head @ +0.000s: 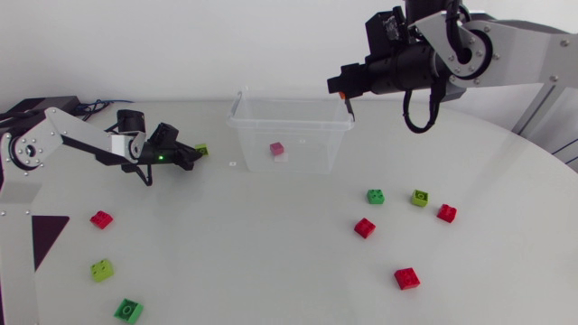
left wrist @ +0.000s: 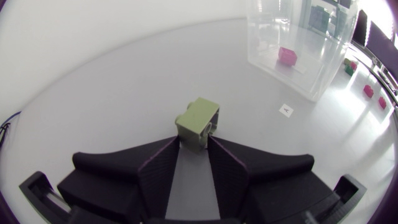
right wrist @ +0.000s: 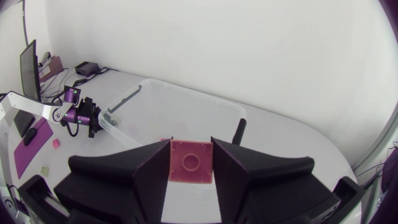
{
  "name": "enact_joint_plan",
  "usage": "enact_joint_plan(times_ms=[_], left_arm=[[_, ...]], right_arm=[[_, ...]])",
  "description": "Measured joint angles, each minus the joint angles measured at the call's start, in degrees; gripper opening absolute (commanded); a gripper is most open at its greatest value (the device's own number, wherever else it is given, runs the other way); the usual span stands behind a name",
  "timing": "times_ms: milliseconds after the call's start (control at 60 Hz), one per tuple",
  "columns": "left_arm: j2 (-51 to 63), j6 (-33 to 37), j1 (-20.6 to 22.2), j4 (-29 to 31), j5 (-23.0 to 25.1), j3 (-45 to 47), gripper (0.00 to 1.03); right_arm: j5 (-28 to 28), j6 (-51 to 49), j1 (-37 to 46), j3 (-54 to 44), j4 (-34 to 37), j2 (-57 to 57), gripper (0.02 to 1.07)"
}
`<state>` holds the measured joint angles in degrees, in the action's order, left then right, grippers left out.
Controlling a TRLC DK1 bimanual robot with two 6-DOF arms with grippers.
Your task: Pick up the duplo bricks and place them in the container
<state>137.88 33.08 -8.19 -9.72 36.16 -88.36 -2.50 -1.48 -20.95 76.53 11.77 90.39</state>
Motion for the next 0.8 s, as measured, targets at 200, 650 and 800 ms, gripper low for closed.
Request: enact_joint_plan(times_ms=[200, 650, 800], left_arm=[[-5.18, 0.66, 0.28, -1.09, 1.14, 8.0, 0.34], [-3.67, 1.4, 2.08, -2.25, -1.7, 3.96, 0.88], [-0.85, 1.01, 2.86, -2.25, -3.72, 0.5, 0.88]], right_arm=[[0.0, 0.0, 0.0, 0.0, 0.0, 0.0, 0.24], [0.02, 0.0, -0.11, 0.0, 0.02, 0.0, 0.24], [0.2, 0.0, -0.11, 0.0, 0.02, 0.0, 0.24]])
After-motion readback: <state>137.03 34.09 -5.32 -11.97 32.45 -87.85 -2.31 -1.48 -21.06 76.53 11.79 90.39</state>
